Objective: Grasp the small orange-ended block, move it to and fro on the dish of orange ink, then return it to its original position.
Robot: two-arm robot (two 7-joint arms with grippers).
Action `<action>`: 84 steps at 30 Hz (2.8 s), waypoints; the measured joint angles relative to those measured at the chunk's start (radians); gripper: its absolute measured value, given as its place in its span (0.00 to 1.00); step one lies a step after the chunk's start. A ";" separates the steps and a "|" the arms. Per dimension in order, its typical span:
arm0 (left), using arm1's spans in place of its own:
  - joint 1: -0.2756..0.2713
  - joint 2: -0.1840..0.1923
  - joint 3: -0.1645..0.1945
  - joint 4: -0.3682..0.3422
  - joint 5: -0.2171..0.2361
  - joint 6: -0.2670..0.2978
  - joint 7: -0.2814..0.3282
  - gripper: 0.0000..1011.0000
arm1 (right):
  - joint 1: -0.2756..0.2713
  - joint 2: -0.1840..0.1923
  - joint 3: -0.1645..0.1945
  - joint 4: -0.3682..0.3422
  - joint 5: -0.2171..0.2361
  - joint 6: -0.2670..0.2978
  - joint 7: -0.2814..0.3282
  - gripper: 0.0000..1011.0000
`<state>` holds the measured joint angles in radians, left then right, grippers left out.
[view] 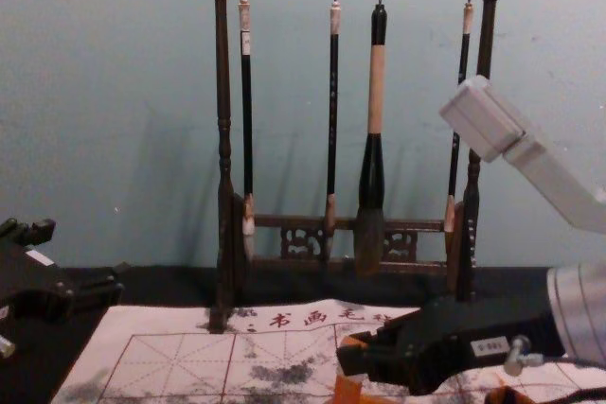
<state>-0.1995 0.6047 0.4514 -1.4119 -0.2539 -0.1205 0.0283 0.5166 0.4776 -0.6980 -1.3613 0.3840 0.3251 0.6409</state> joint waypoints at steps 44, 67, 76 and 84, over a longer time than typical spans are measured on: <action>0.000 0.000 0.000 0.000 0.000 0.000 0.000 1.00 | -0.064 0.074 0.092 -0.179 0.066 0.046 -0.068 0.07; 0.000 0.000 0.000 0.000 0.000 0.000 0.000 1.00 | -0.205 0.193 0.220 -0.317 0.138 0.068 -0.178 0.07; 0.000 0.000 0.000 0.000 0.000 0.000 0.000 1.00 | -0.271 0.233 0.262 -0.358 0.161 0.087 -0.210 0.07; 0.000 0.000 0.000 0.000 0.000 0.000 0.000 1.00 | -0.305 0.247 0.277 -0.371 0.171 0.093 -0.223 0.07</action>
<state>-0.1995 0.6047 0.4514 -1.4120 -0.2539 -0.1205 0.0283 0.2117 0.7242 -0.4211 -1.7321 0.5550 0.4180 0.4179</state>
